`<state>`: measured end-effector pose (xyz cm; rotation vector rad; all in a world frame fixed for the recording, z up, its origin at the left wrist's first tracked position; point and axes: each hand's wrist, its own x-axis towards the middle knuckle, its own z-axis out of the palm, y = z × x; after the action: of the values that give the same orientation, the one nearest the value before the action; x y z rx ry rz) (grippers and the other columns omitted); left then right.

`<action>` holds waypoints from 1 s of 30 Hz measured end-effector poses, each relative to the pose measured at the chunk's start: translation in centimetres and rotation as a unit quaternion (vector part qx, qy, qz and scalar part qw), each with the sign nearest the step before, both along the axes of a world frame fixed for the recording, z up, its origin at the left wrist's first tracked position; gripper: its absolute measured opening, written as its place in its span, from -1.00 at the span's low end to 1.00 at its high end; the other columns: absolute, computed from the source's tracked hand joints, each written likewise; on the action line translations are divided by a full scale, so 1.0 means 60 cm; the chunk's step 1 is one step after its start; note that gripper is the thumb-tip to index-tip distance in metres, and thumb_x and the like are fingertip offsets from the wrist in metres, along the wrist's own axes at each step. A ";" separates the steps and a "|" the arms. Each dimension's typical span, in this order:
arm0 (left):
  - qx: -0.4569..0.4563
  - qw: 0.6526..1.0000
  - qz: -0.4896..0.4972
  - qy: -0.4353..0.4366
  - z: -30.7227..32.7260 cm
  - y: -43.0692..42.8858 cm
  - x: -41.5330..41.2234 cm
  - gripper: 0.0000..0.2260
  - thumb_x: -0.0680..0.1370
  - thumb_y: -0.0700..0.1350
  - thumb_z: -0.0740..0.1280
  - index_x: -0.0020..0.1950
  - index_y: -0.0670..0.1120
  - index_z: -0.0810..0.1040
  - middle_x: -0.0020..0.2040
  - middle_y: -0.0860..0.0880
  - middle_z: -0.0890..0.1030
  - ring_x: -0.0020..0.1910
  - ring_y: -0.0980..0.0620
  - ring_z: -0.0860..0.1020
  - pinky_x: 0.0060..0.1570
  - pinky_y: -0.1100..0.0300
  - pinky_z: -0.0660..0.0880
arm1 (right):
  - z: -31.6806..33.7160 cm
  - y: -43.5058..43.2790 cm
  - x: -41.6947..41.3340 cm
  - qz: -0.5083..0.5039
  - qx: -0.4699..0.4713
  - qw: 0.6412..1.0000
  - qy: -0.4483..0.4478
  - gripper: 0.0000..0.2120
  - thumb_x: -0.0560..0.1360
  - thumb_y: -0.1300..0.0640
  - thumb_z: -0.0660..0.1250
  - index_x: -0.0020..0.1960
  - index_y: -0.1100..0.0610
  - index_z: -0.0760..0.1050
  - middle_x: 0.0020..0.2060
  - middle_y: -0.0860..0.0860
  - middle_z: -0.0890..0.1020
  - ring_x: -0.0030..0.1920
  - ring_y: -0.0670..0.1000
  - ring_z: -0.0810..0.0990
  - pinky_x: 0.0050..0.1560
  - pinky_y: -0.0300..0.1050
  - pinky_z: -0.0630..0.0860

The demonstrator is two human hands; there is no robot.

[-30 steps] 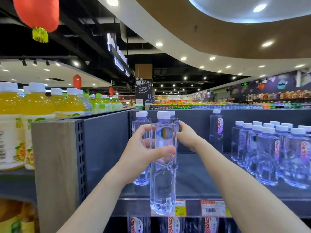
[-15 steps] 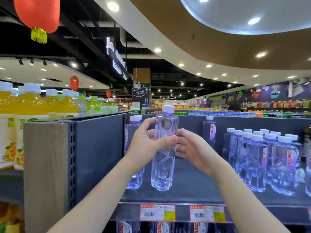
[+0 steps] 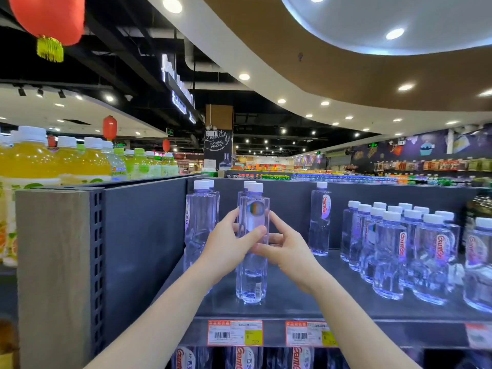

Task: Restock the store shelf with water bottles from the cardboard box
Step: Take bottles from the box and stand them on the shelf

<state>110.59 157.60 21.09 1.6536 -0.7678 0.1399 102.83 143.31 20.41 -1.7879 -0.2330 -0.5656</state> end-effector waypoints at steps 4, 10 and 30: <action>0.026 0.996 0.083 -0.035 -0.038 0.005 -0.022 -0.63 0.61 0.05 0.43 0.41 0.12 0.49 0.09 0.19 0.66 0.15 0.12 0.66 0.01 0.25 0.55 | -0.011 0.005 0.011 -0.035 -0.020 0.999 -0.025 -0.38 0.54 0.24 0.46 0.41 -0.31 0.41 -0.02 0.04 0.77 0.03 0.03 0.75 0.08 -0.18 0.61; 0.149 0.979 0.118 -0.074 -0.064 0.011 -0.010 -0.30 0.66 -0.10 0.36 0.71 0.09 0.09 0.39 -0.02 0.57 0.07 0.01 0.68 0.06 0.09 0.64 | -0.029 0.007 0.040 -0.084 -0.017 0.995 -0.042 -0.28 0.49 0.22 0.50 0.44 -0.34 0.32 -0.02 -0.05 0.77 0.00 -0.03 0.76 0.19 0.00 0.62; 0.013 0.993 0.107 -0.048 -0.110 0.002 0.000 -0.40 0.65 -0.13 0.41 0.64 0.16 0.29 0.43 0.05 0.60 0.40 0.05 0.59 0.38 -0.02 0.56 | -0.039 -0.003 0.056 -0.121 -0.066 0.990 0.019 -0.15 0.49 0.09 0.51 0.57 -0.39 0.13 -0.04 -0.01 0.74 -0.02 -0.02 0.73 0.19 0.01 0.61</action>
<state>110.61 157.74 14.48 1.7615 -0.6649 0.3633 106.18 143.13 18.04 -1.9676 -0.0263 -0.7021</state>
